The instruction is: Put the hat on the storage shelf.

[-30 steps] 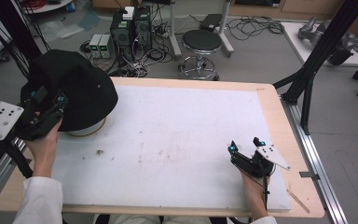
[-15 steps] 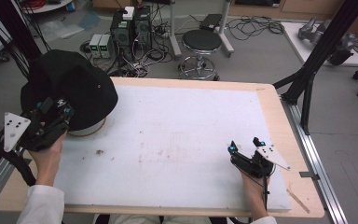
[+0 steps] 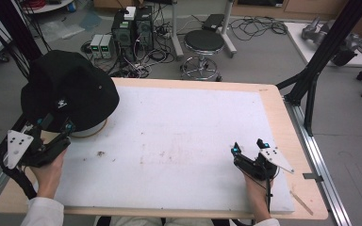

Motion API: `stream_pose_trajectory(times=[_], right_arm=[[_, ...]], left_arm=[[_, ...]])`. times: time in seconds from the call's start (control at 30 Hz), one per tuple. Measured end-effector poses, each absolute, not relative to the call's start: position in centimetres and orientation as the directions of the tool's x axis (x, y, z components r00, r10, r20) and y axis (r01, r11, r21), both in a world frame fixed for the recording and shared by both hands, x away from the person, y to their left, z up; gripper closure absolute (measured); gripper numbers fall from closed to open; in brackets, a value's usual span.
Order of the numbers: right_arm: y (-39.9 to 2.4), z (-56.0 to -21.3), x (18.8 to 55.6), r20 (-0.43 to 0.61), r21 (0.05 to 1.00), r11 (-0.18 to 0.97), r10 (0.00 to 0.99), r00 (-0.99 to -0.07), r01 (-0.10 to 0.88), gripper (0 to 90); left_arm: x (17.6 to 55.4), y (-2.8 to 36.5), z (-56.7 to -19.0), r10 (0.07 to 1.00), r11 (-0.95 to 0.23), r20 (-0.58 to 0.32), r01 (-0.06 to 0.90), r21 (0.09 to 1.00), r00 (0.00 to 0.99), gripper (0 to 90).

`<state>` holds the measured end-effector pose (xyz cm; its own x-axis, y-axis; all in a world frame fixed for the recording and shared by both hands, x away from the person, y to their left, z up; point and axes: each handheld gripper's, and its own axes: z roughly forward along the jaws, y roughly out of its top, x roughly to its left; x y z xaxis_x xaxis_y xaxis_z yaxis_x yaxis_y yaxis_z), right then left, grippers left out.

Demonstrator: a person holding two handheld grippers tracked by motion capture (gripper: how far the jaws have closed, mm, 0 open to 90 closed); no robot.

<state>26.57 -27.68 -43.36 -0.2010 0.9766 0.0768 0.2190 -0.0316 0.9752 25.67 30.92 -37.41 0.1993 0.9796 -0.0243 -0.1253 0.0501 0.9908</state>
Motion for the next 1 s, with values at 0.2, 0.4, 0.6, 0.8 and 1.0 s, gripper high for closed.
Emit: stream_pose_trajectory(times=[0.2,0.4,0.6,0.8,1.0], right_arm=[[-27.7,-43.4,26.6,0.074,0.976,-0.030,0.977,-0.200,0.217,12.0],[-27.7,-43.3,26.5,0.071,0.978,-0.030,0.978,-0.198,0.206,12.0],[-27.6,-43.3,26.4,0.066,0.980,-0.025,0.977,-0.204,0.196,12.0],[-27.6,-43.3,26.3,0.070,0.980,-0.028,0.976,-0.207,0.195,11.9],[-27.6,-43.3,26.4,0.077,0.979,-0.034,0.974,-0.214,0.200,12.0]], left_arm=[[24.6,30.8,-38.6,0.984,0.041,-0.018,-0.126,0.991,0.180,32.7],[24.4,30.7,-39.7,0.985,0.043,-0.023,-0.112,0.993,0.172,32.5],[24.2,30.5,-40.5,0.988,0.035,-0.020,-0.096,0.995,0.155,32.2],[23.8,30.9,-41.3,0.991,0.036,-0.025,-0.077,0.996,0.135,31.9],[23.7,31.0,-42.2,0.992,0.038,-0.031,-0.055,0.998,0.120,32.0]])
